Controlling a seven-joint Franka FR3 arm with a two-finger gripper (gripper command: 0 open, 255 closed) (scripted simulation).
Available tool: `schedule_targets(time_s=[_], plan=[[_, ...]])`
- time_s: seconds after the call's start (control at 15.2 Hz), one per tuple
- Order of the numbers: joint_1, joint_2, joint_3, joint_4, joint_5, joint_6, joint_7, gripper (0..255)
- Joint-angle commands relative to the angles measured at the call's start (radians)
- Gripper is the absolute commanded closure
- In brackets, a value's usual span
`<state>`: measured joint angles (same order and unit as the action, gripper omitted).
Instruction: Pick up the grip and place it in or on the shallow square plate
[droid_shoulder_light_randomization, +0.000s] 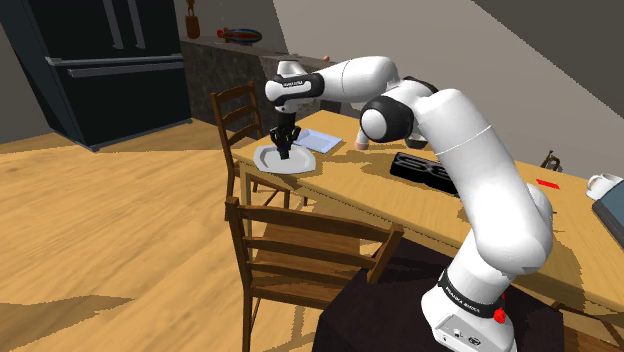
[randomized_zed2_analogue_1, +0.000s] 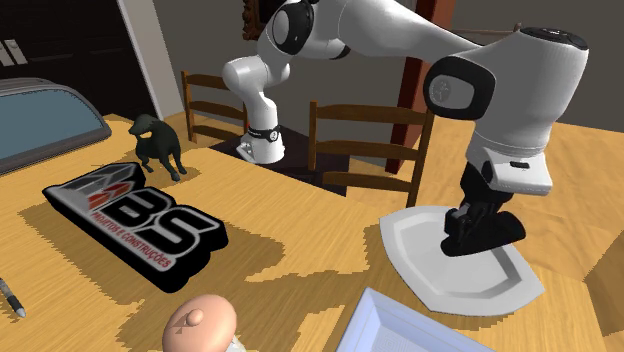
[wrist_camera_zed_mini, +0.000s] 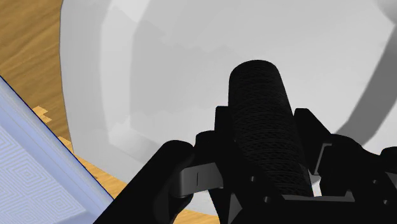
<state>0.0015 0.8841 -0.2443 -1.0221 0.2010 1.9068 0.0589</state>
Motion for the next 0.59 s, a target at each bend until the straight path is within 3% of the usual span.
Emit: schedule_targets(time_s=[0.0,0.4,0.46,0.53], plan=[[0.000,0.007,0.000,-0.016,0.000,0.008,-0.001,255],[0.000,0.007,0.000,-0.016,0.000,0.008,-0.002,255],[0.002,0.004,0.000,-0.022,0.000,0.010,-0.001,0],[0.003,0.001,0.000,-0.024,0.000,0.010,-0.001,0]])
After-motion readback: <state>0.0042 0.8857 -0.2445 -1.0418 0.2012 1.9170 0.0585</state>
